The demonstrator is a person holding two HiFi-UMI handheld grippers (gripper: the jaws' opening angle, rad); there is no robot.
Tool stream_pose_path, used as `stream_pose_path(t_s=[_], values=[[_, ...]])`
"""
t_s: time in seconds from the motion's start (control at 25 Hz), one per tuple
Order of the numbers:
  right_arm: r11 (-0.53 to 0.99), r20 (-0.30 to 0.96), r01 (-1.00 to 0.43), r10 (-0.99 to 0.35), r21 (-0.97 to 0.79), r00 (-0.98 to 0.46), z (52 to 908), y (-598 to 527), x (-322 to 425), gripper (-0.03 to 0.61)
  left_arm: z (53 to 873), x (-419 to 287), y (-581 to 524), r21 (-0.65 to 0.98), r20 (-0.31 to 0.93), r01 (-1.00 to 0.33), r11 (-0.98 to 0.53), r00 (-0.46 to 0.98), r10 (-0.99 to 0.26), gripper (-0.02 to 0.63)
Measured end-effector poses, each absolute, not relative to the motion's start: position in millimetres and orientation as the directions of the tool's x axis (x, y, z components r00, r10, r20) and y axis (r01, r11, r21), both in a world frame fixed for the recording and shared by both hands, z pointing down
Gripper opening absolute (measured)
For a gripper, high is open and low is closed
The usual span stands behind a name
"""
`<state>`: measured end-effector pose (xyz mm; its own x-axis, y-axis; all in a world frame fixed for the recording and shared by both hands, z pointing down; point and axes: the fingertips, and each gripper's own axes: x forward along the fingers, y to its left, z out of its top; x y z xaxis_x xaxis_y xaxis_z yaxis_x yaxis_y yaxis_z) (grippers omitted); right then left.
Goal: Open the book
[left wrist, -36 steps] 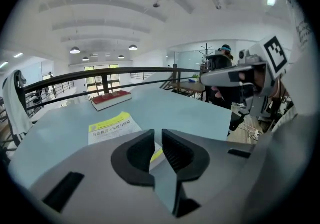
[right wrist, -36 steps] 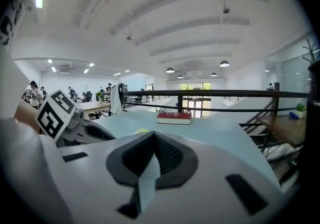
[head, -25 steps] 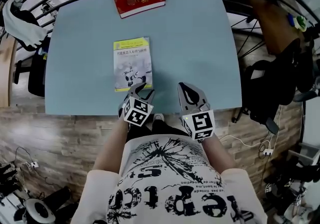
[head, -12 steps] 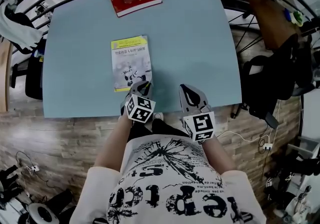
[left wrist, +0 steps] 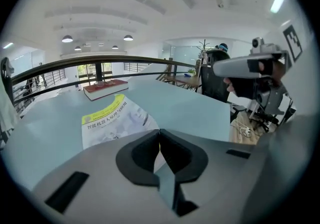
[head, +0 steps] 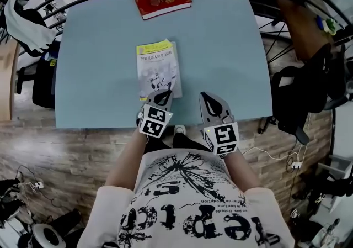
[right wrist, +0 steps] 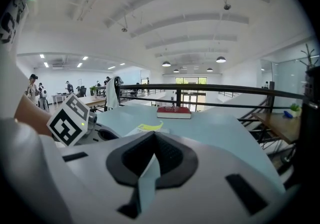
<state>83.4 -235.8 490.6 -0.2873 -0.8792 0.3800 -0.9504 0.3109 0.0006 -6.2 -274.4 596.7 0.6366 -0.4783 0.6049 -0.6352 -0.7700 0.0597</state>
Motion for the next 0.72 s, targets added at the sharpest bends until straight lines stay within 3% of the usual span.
stream_pose_path(t_s=[0.36, 0.72], values=[[0.368, 0.359, -0.93, -0.869, 0.006, -0.341, 472, -256, 8, 0.009, 554, -91, -287, 0.104, 0.55, -0.689, -0.717, 0.641, -0.536, 0.02], [0.422, 0.345, -0.906, -0.852, 0.007, -0.394, 466, -272, -64, 0.009, 544, -189, -291, 0.252, 0.485, -0.778, -0.575, 0.616, -0.621, 0.021]])
